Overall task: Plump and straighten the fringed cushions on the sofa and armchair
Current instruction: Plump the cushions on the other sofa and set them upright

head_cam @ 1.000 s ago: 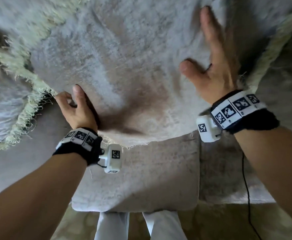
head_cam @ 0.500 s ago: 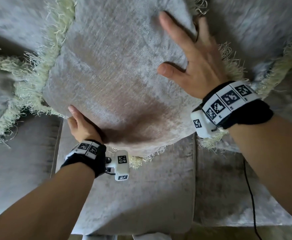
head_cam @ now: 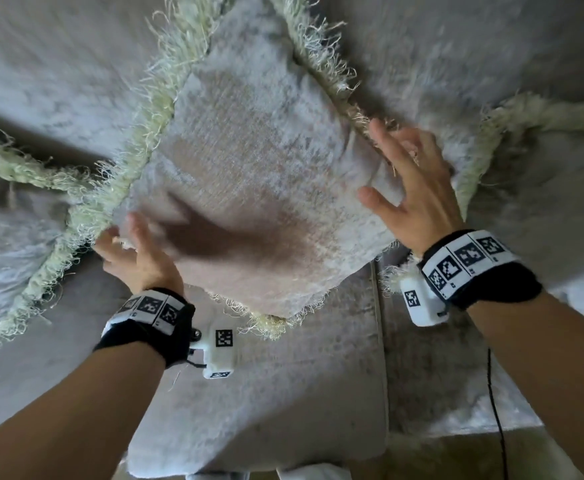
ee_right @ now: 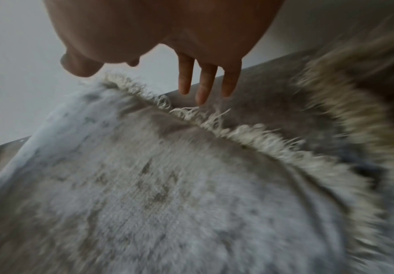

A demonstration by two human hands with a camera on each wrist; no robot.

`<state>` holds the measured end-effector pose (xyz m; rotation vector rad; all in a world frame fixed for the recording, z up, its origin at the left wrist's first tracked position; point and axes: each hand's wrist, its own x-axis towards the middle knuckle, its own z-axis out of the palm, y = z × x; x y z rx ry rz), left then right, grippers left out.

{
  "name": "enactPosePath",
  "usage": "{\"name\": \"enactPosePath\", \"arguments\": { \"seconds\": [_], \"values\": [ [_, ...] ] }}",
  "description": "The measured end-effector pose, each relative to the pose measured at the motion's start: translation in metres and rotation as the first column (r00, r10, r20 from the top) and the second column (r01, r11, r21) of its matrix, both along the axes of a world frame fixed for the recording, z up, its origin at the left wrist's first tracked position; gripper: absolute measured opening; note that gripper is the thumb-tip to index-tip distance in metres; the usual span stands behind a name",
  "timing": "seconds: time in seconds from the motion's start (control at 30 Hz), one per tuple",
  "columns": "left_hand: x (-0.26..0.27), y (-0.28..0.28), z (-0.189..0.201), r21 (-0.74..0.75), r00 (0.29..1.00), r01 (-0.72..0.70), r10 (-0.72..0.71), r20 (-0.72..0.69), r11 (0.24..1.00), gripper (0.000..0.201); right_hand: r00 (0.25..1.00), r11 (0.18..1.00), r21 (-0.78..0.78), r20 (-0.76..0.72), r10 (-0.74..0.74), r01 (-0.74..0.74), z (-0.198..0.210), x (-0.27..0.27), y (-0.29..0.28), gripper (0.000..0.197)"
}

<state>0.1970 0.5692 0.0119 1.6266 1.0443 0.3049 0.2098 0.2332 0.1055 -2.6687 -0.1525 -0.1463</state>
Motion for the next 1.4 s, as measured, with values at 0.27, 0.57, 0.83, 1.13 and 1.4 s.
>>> {"name": "enactPosePath", "arguments": {
  "seconds": [0.27,0.57,0.83,1.13,1.4],
  "values": [
    [-0.007,-0.039,0.124,0.383,0.683,0.640,-0.721,0.115,0.666,0.055,0.939,0.945,-0.070,-0.115,-0.325,0.318,0.073,-0.108,-0.041,0.067],
    [-0.055,-0.161,0.206,0.433,0.112,0.900,-0.984,-0.142,0.040,0.060,0.822,0.871,-0.163,-0.290,-0.491,0.463,0.157,-0.211,-0.099,0.066],
    [-0.127,-0.277,0.226,0.271,-0.169,0.919,-0.907,-0.387,-0.287,0.041,0.749,0.926,-0.191,-0.546,-0.376,0.326,0.159,-0.292,-0.204,0.062],
    [-0.218,-0.412,0.243,0.177,-0.244,0.905,-0.814,-0.528,-0.386,0.044,0.732,0.954,-0.203,-0.612,-0.298,0.219,0.183,-0.388,-0.328,0.059],
    [-0.226,-0.466,0.251,0.230,-0.228,0.889,-0.817,-0.530,-0.397,0.041,0.745,0.959,-0.213,-0.604,-0.281,0.188,0.184,-0.388,-0.384,0.055]
  ]
}}
